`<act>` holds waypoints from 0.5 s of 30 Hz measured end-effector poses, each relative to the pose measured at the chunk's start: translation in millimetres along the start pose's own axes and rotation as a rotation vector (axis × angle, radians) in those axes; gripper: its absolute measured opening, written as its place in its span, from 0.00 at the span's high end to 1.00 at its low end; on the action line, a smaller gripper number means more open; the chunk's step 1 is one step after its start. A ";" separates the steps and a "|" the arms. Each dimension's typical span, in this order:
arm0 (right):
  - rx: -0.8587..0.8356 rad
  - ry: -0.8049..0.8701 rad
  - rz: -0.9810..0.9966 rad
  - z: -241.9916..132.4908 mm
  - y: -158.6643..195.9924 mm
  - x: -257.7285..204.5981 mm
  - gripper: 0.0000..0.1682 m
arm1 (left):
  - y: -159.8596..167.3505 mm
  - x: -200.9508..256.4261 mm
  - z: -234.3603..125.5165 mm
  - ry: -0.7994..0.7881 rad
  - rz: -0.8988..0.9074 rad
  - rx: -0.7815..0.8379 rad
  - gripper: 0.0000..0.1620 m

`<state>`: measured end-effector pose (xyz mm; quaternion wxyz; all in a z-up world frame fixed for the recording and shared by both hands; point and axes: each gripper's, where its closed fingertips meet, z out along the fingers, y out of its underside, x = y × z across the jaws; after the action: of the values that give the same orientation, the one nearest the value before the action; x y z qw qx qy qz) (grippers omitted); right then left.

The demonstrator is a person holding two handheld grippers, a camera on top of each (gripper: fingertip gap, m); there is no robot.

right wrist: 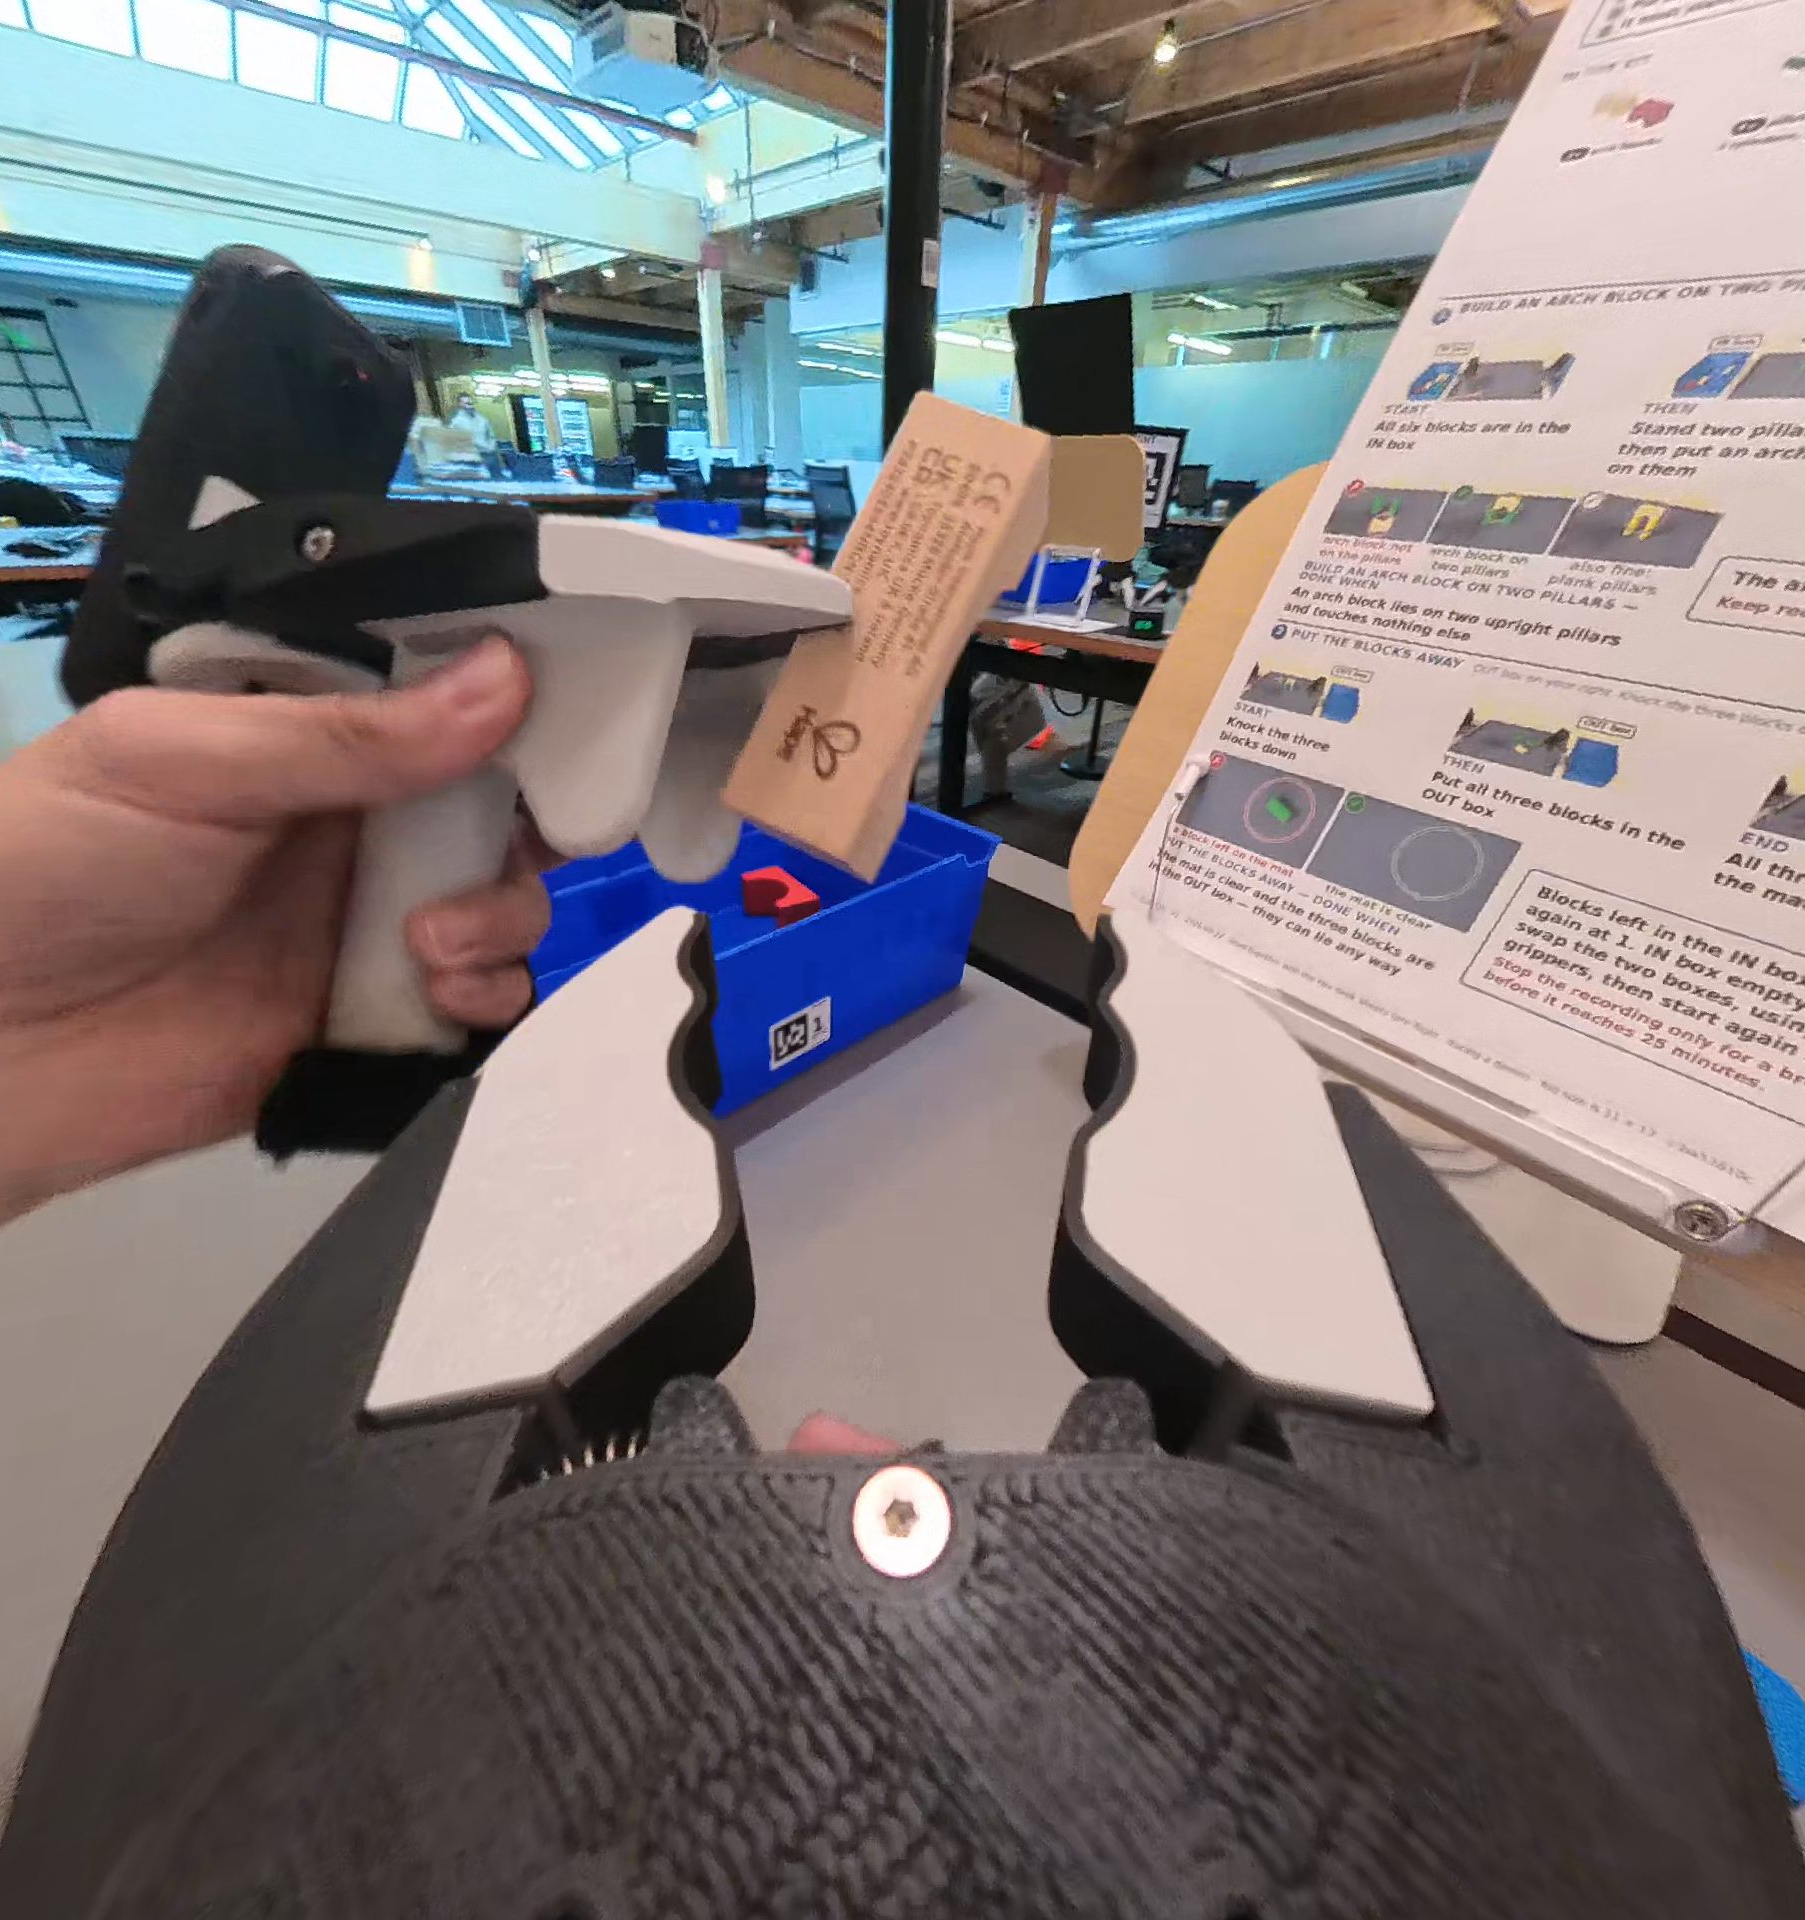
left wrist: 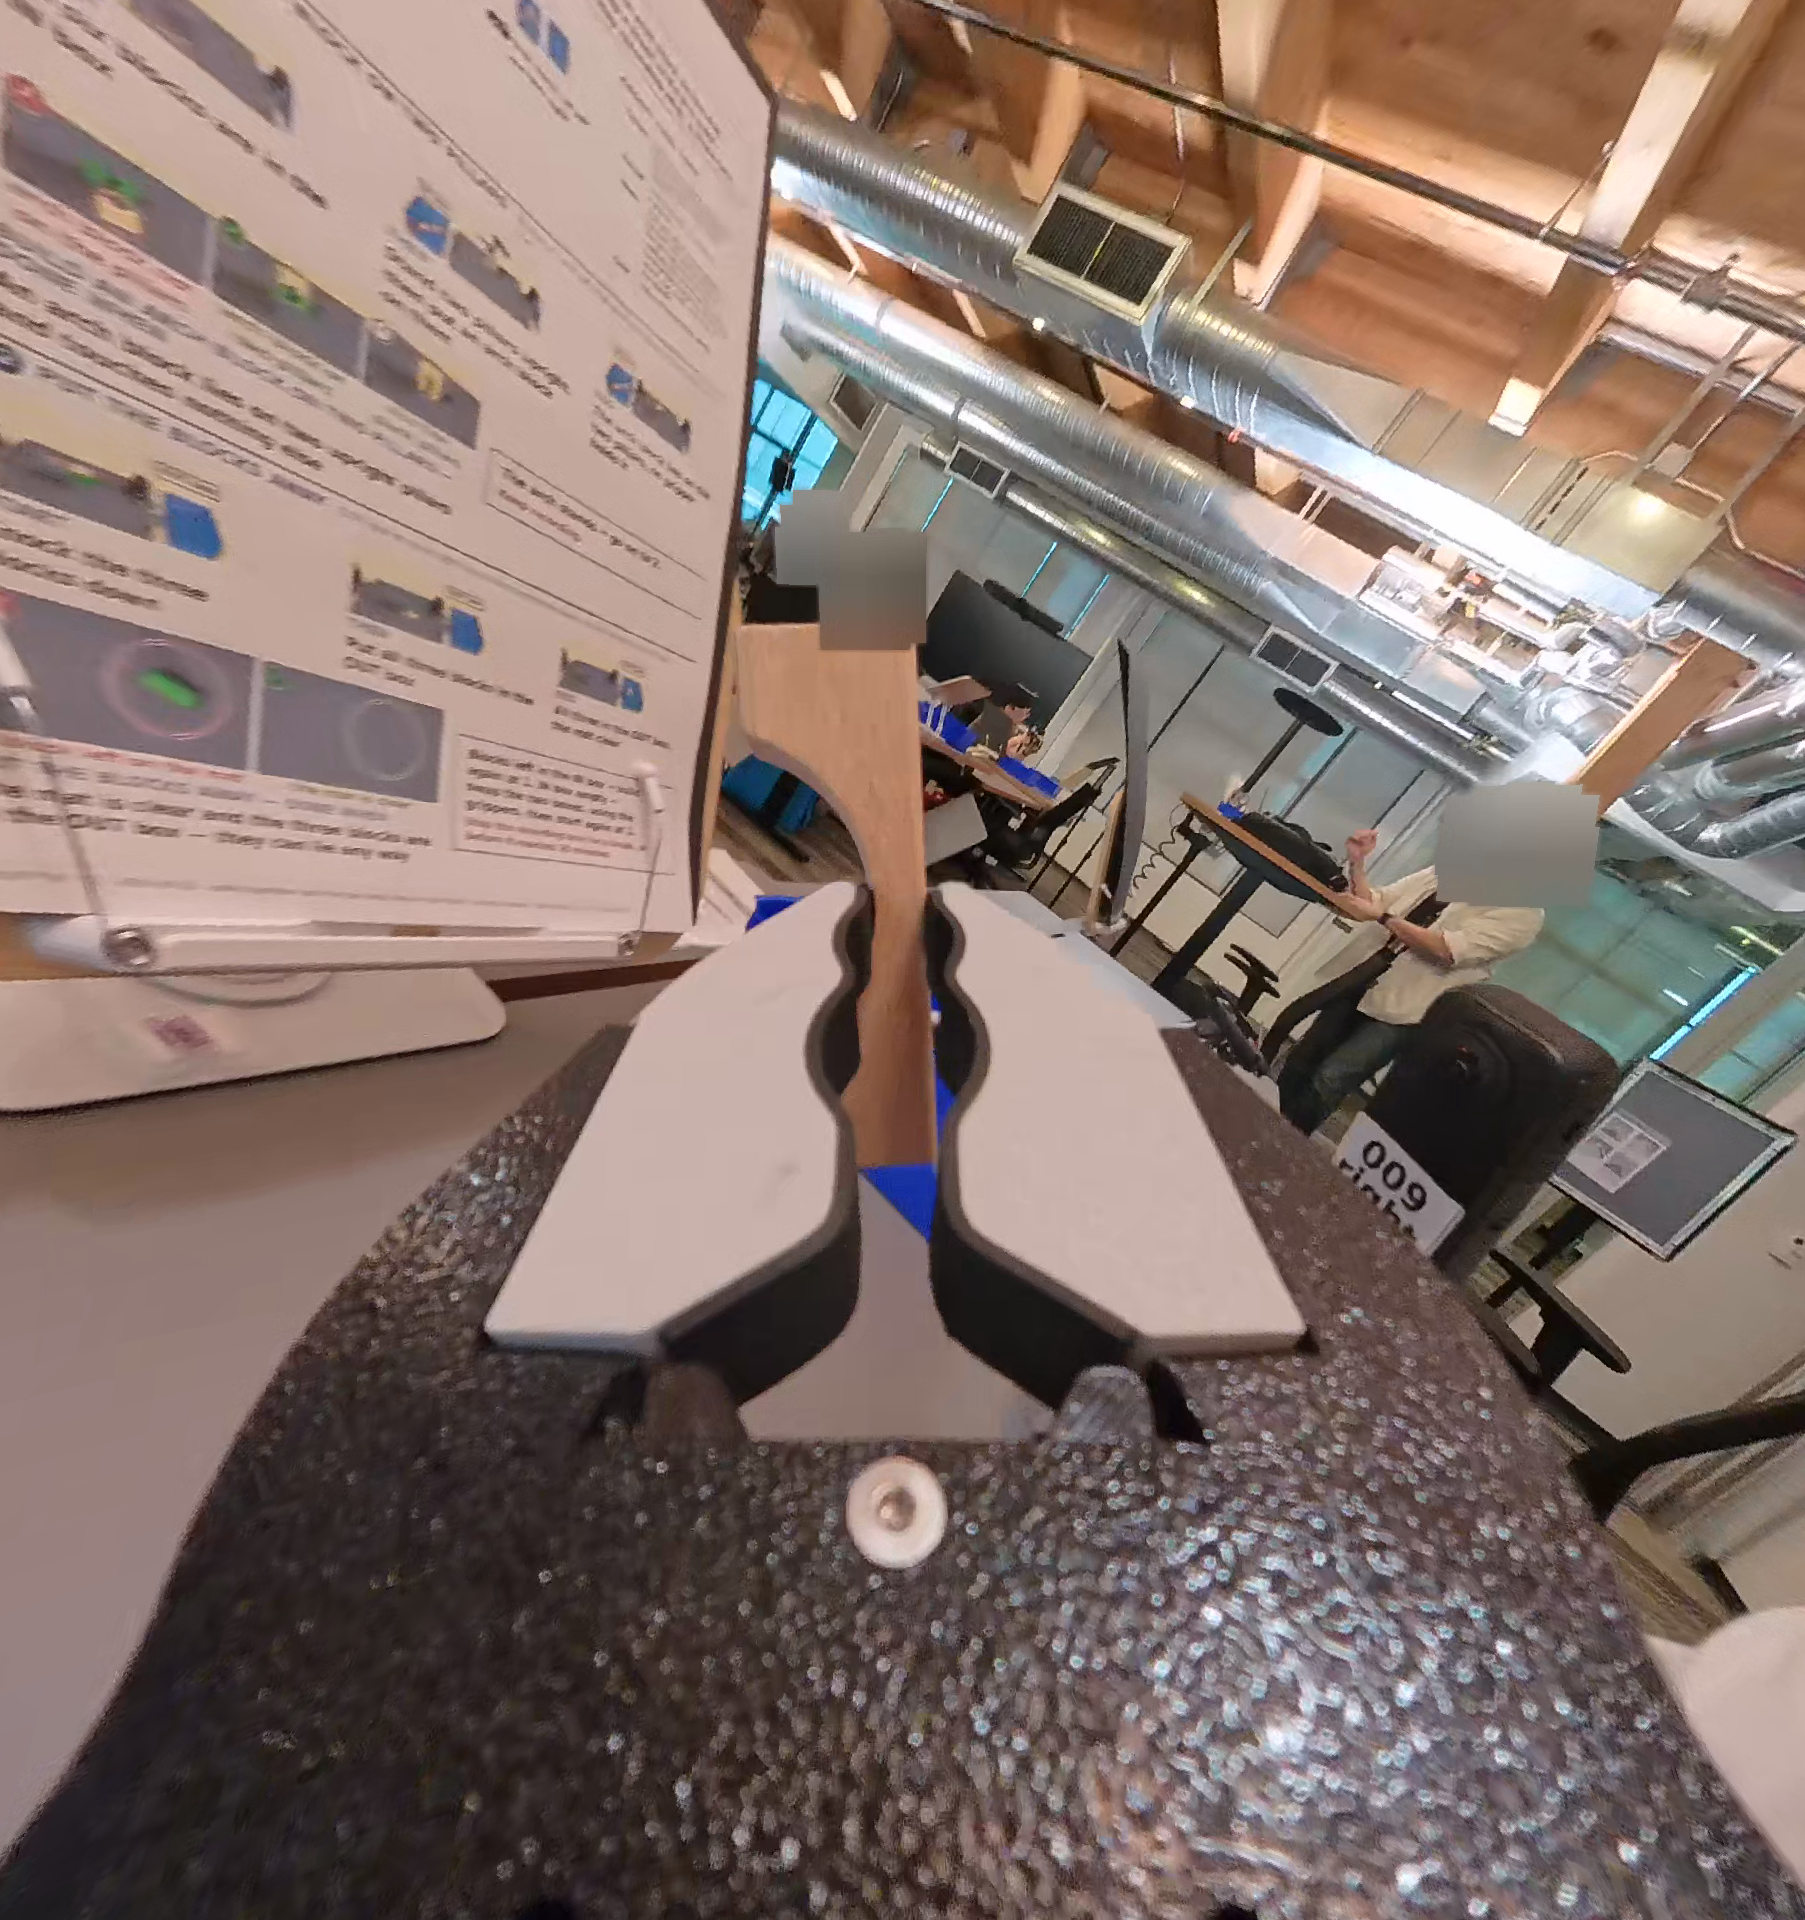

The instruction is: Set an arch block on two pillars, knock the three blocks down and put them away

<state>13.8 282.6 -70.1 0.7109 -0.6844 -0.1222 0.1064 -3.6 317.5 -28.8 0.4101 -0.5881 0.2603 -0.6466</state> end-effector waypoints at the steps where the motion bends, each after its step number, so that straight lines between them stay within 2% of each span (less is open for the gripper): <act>1: 0.004 0.015 -0.014 2.0 0.2 1.1 0.59 | 3.8 5.5 4.9 0.009 0.003 0.014 0.94; 6: 0.053 0.110 -0.084 1.2 -1.2 13.2 0.59 | 13.3 29.2 19.8 0.079 -0.038 0.069 0.94; 12: 0.183 0.212 -0.185 -7.9 -18.1 18.0 0.60 | 17.2 37.7 24.0 0.085 -0.099 0.141 0.94; 15: 0.222 0.209 -0.305 -9.2 -22.4 8.9 0.68 | 17.9 39.5 23.9 0.109 -0.159 0.160 0.95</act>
<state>24.8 275.9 -47.7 0.7986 -0.5828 -0.1375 -0.0610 24.7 278.5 -17.7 0.3884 -0.5363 0.1821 -0.7269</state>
